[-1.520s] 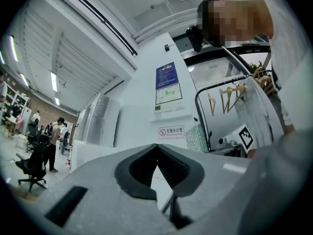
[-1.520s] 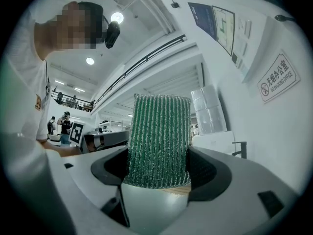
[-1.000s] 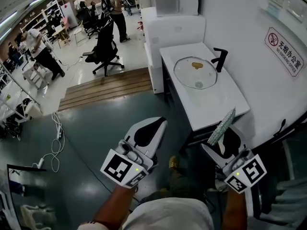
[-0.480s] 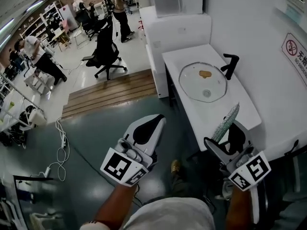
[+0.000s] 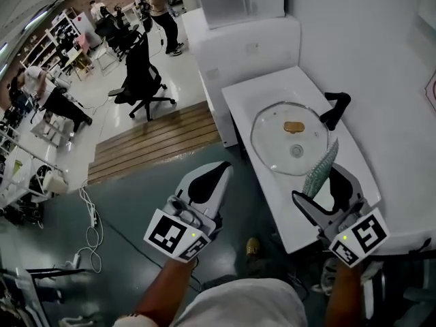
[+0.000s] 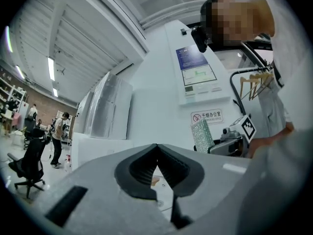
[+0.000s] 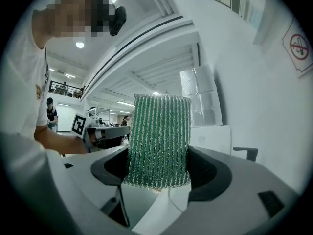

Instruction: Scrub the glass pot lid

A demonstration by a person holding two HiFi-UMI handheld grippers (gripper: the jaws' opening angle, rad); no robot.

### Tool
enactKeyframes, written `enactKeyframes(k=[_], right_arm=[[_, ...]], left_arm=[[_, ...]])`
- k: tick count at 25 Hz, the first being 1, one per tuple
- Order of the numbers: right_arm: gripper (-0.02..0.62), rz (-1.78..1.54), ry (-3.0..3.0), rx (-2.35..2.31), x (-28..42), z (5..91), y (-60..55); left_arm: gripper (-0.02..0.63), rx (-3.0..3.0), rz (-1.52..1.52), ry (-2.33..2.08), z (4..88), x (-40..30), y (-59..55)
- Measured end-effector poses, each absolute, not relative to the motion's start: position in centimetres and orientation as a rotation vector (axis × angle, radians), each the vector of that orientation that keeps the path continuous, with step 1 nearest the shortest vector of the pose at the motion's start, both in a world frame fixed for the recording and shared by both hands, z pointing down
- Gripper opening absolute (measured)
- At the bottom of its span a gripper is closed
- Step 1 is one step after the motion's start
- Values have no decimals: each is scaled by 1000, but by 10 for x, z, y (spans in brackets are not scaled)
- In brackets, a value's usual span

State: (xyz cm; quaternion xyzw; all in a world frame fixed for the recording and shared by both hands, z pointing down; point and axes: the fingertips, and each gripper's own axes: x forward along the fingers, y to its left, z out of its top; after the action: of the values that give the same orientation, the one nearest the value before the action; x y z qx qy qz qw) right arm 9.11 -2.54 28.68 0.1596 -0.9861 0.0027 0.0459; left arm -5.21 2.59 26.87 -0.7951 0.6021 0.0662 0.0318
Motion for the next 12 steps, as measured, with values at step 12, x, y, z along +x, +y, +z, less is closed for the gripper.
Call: enactKeyframes(k=[12], right_arm=[[348,9,-2907,507,67,291,-83]], left_arm=[[15,-2487,162,1898,282,-79,-37]])
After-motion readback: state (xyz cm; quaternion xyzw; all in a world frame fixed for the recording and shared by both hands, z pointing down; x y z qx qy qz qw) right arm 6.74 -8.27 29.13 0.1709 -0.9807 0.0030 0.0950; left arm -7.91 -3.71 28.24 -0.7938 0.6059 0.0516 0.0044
